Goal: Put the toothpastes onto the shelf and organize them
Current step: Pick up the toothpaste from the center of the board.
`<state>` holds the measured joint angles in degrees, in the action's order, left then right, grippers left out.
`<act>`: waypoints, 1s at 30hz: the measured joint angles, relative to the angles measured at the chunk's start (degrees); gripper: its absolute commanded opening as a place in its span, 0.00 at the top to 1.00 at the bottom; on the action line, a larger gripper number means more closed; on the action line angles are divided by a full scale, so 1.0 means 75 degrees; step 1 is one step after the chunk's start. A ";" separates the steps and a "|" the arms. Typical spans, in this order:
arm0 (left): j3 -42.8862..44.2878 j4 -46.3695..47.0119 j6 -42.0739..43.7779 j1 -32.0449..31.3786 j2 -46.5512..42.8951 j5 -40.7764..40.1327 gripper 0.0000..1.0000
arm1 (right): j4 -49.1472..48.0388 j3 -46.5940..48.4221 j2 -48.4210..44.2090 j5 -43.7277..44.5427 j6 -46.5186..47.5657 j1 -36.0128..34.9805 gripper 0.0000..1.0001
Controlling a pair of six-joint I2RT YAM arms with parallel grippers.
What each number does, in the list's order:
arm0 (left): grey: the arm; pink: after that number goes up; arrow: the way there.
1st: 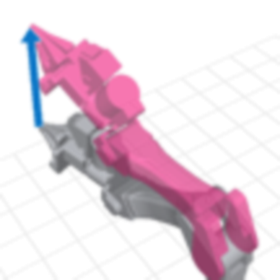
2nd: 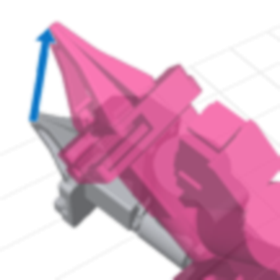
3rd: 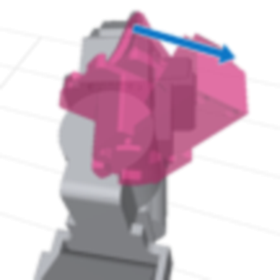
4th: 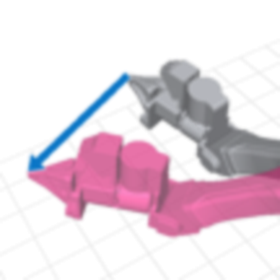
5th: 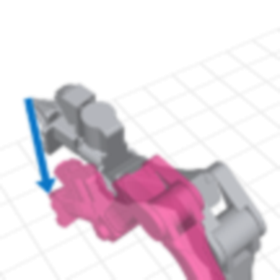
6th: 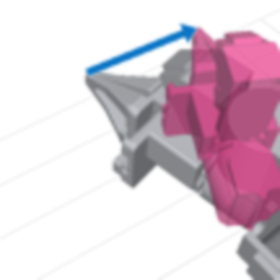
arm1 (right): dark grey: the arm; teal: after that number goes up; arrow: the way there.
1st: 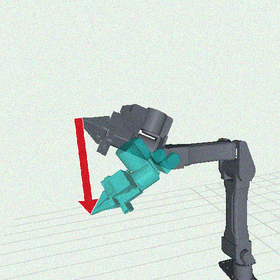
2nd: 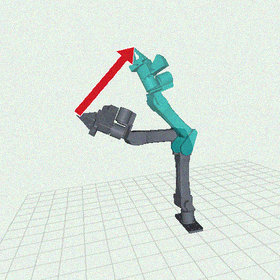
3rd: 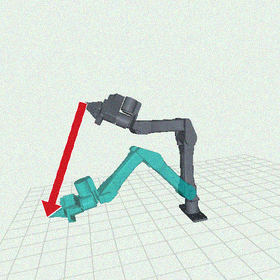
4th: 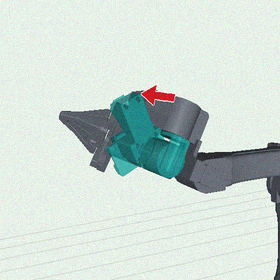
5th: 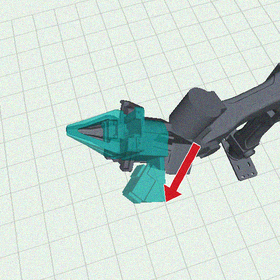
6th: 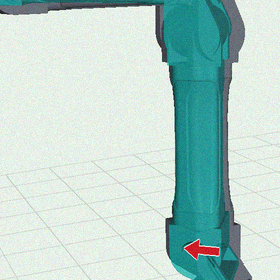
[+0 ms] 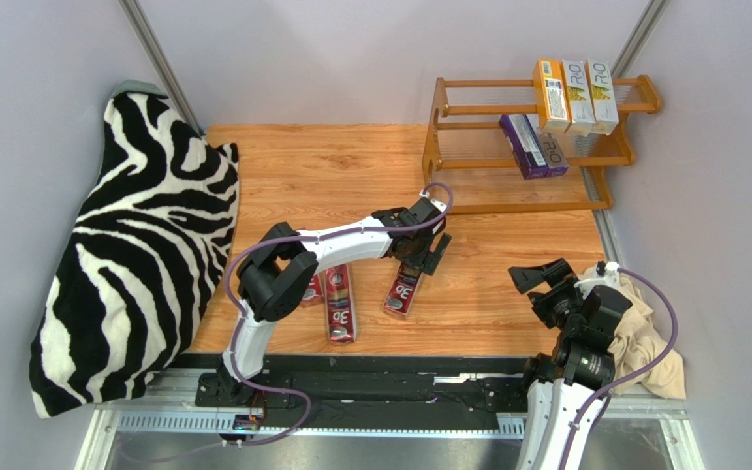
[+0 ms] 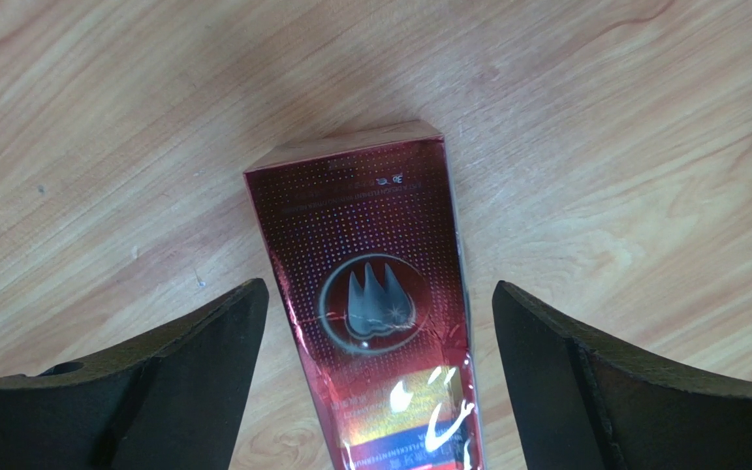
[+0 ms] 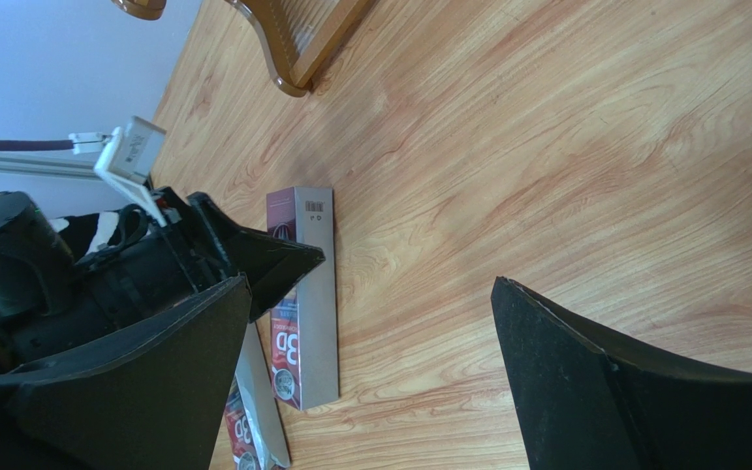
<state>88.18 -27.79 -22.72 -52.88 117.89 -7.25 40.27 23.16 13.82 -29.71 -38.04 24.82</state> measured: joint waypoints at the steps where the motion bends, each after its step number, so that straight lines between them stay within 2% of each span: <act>1: 0.0041 -0.0038 0.0023 -0.0012 0.0096 -0.0032 0.11 | -0.0003 -0.0003 0.0000 -0.0017 0.0000 0.0000 0.01; 5: 0.0093 -0.0184 0.0137 -0.0052 0.0417 -0.0166 0.19 | -0.0026 -0.0058 0.0003 -0.0102 0.0000 0.0000 0.01; 9: 0.0274 -0.0251 0.0169 -0.0082 0.0519 -0.0233 0.37 | -0.0023 -0.0175 0.0038 -0.0187 0.0000 0.0000 0.01; 12: 0.0356 -0.0315 0.0201 -0.0085 0.0557 -0.0230 0.43 | -0.0020 -0.0242 0.0044 -0.0233 -0.0003 0.0000 0.01; 19: 0.0361 -0.0329 0.0219 -0.0087 0.0539 -0.0248 0.46 | -0.0061 -0.0254 0.0128 -0.0338 -0.0006 0.0000 0.01; 23: 0.0195 -0.0455 0.0221 -0.0079 0.0256 -0.0271 0.47 | -0.0169 -0.0169 0.0597 -0.0452 -0.0009 -0.0003 0.01; 27: -0.0067 -0.0635 0.0184 0.0050 -0.0597 -0.0149 0.47 | -0.0323 0.0399 0.1387 -0.0516 -0.0006 -0.0009 0.01; 30: -0.0420 -0.0548 0.0009 0.0309 -0.1725 0.0233 0.47 | -0.0516 0.1192 0.2049 -0.0530 -0.0006 -0.0052 0.01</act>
<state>85.03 -31.90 -22.65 -50.57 104.95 -5.50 36.40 32.10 29.19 -33.69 -38.09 24.43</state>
